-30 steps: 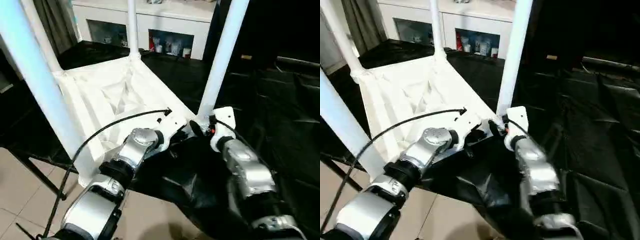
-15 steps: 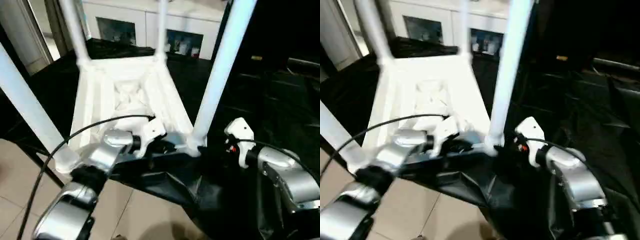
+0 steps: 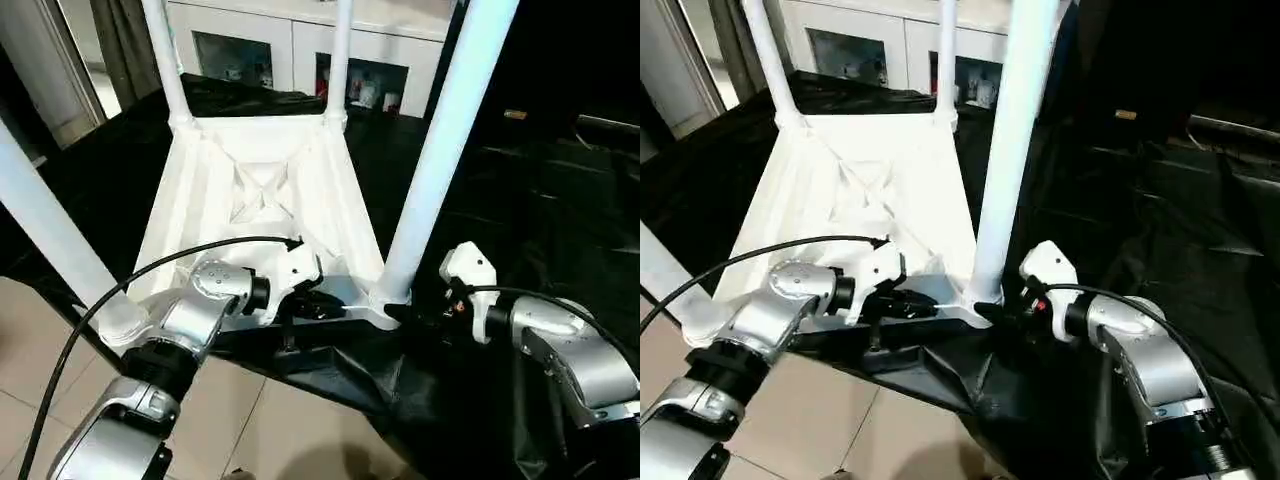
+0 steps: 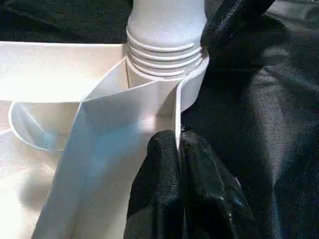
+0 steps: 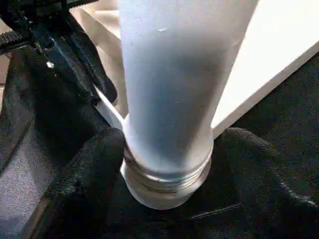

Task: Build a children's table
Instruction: Rotate leg to tighten

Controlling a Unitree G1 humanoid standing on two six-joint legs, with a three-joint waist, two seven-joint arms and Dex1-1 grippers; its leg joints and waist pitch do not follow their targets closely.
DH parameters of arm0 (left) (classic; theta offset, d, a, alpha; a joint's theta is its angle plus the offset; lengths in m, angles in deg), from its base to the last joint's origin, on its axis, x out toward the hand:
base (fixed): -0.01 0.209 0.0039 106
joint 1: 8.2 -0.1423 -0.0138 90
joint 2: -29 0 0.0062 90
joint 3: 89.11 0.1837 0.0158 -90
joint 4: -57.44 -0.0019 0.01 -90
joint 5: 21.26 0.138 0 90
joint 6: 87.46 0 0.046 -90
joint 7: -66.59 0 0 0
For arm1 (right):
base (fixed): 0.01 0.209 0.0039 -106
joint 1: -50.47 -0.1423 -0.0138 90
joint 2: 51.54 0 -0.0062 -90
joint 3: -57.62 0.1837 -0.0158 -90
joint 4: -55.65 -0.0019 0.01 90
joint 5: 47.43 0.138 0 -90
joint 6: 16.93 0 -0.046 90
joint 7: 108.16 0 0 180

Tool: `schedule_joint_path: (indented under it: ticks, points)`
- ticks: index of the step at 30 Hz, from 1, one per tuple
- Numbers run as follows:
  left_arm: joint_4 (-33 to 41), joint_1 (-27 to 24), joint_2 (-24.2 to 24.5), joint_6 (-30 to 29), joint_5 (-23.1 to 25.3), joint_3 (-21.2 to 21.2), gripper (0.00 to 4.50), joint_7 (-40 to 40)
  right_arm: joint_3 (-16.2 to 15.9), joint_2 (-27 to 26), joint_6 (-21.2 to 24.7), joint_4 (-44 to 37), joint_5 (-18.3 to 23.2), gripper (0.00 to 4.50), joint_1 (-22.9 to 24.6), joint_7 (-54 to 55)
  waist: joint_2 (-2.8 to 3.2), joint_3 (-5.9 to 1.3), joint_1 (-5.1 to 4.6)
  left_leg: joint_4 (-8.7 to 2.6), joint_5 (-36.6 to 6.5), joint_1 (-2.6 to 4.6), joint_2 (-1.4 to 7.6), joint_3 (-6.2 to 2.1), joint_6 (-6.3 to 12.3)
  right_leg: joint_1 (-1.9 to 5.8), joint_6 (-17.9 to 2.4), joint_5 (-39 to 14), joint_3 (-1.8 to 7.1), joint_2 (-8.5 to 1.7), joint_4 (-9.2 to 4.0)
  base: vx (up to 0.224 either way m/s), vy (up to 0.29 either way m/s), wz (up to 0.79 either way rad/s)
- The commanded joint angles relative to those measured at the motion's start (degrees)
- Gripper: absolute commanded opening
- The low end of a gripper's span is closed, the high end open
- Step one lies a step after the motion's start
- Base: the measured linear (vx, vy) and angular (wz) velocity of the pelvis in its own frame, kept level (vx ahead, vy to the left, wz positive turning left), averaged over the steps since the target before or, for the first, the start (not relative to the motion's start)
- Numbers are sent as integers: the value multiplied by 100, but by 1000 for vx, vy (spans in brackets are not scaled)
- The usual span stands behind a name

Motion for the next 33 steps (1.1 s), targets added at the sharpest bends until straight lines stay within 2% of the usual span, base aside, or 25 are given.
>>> schedule_joint_path:
  ticks: [1, 3, 4, 10, 13, 14, 15, 16, 18, 19, 20, 22, 24, 25, 27, 29, 32, 33]
  points:
    - [273, -7, -66, 28, -276, -1, 0, -194, 19, 46, 67, -45, 47, 306, 37, 5, -93, -378, 0, -363, -899, -9, 143, -5, 448, 359, -1044, -1506, 256, -362, -355, 0, 0, 0]
    - [285, -11, -70, 11, -280, 6, 0, -201, 17, 34, 67, -59, 64, 301, 56, 0, -94, -377, 0, -364, -901, -7, 144, -5, 448, 358, -1033, -1528, 255, -362, -359, 0, 0, 0]
    - [296, -10, -73, -6, -282, 4, 0, -206, 16, 25, 68, -68, 71, 273, 63, -5, -105, -376, -3, -363, -901, -10, 143, -4, 447, 359, -1021, -1548, 256, -362, -361, 0, 0, 0]
    - [293, -8, -121, -57, -286, -20, 0, -130, 25, -83, 24, -4, 71, 254, 82, 41, -114, -389, 3, -352, -845, -7, 140, -1, 463, 359, -1019, -1530, 256, -363, -351, 0, 0, 0]
    - [-51, 162, -336, -137, -75, -102, 0, 577, 169, -406, -36, 346, -20, 254, 2, 582, -121, -379, -2, -357, -873, -11, 136, -2, 436, 349, -996, -1644, 248, -360, -367, 0, 0, 0]
    - [-243, 264, -464, -154, 1, -145, 0, 902, 246, -587, -48, 570, -88, 254, -69, 942, -128, -366, -33, -353, -918, -27, 117, 10, 400, 322, -955, -1788, 245, -347, -383, 0, 0, 0]
    - [-348, 320, -532, -160, 35, -169, 0, 1066, 287, -684, -53, 695, -127, 252, -112, 1140, -118, -353, -27, -360, -1011, -11, 111, 6, 357, 323, -898, -2006, 231, -348, -421, 0, 0, 0]
    - [-600, 460, -728, -162, 131, -182, 0, 1453, 459, -997, 18, 1023, -157, 252, -240, 1730, -139, -348, -69, -351, -1143, -23, 71, -3, 229, 320, -697, -2558, 221, -361, -472, 0, 0, 0]
    - [-791, 582, -904, -192, 217, -187, 0, 1819, 543, -1230, 30, 1202, -195, 252, -319, 2137, -155, -350, -89, -348, -1181, -18, 63, -14, 191, 324, -567, -2780, 210, -354, -497, 0, 0, 0]
    - [-896, 653, -1012, -220, 256, -195, 0, 2031, 583, -1365, 30, 1293, -231, 252, -366, 2387, -139, -348, -101, -342, -1214, 16, 64, -7, 204, 284, -520, -2870, 219, -351, -531, 0, 0, 0]
    - [-1041, 755, -1181, -276, 300, -213, 0, 2344, 635, -1568, 41, 1415, -304, 252, -443, 2782, -130, -344, -123, -341, -1236, 8, 51, -6, 218, 284, -502, -2893, 217, -341, -542, 0, 0, 0]
    - [-1310, 949, -1523, -363, 359, -232, 0, 2917, 718, -2010, 63, 1599, -429, 252, -611, 3505, -118, -360, -145, -345, -1206, -6, 46, -17, 191, 291, -480, -2831, 209, -332, -531, 0, 0, 0]
    - [-1417, 1021, -1647, -319, 435, -193, 0, 3125, 709, -2204, 46, 1655, -483, 252, -683, 3732, -121, -379, -164, -363, -1093, -35, 59, -39, 185, 326, -509, -2554, 206, -328, -492, 0, 0, 0]
    - [-1470, 1051, -1697, -294, 462, -182, 0, 3193, 663, -2266, 17, 1683, -547, 252, -715, 3798, -86, -392, -171, -356, -1030, -38, 61, -39, 215, 321, -583, -2320, 220, -330, -464, 0, 0, 0]
    - [-1603, 1120, -1781, -161, 542, -126, 0, 3225, 581, -2464, -149, 1705, -589, 252, -792, 3842, -102, -401, -163, -344, -908, -49, 57, -20, 314, 348, -759, -1839, 238, -326, -422, 0, 0, 0]
    - [-1648, 1139, -1792, -128, 552, -123, 0, 3223, 570, -2493, -203, 1715, -589, 252, -807, 3849, -97, -407, -153, -341, -862, -40, 55, -14, 361, 357, -836, -1690, 240, -325, -407, 0, 0, 0]
    - [-1740, 1154, -1773, -19, 568, -116, 0, 3204, 634, -2539, -334, 1660, -490, 252, -793, 3774, -109, -385, -154, -352, -1021, -28, 56, -7, 374, 351, -830, -1912, 234, -327, -440, 0, 0, 0]
    - [-1747, 1149, -1764, 20, 571, -117, 0, 3163, 701, -2553, -356, 1626, -414, 282, -779, 3737, -98, -380, -149, -356, -1055, -22, 59, -9, 371, 345, -819, -1980, 235, -334, -448, 0, 0, 0]
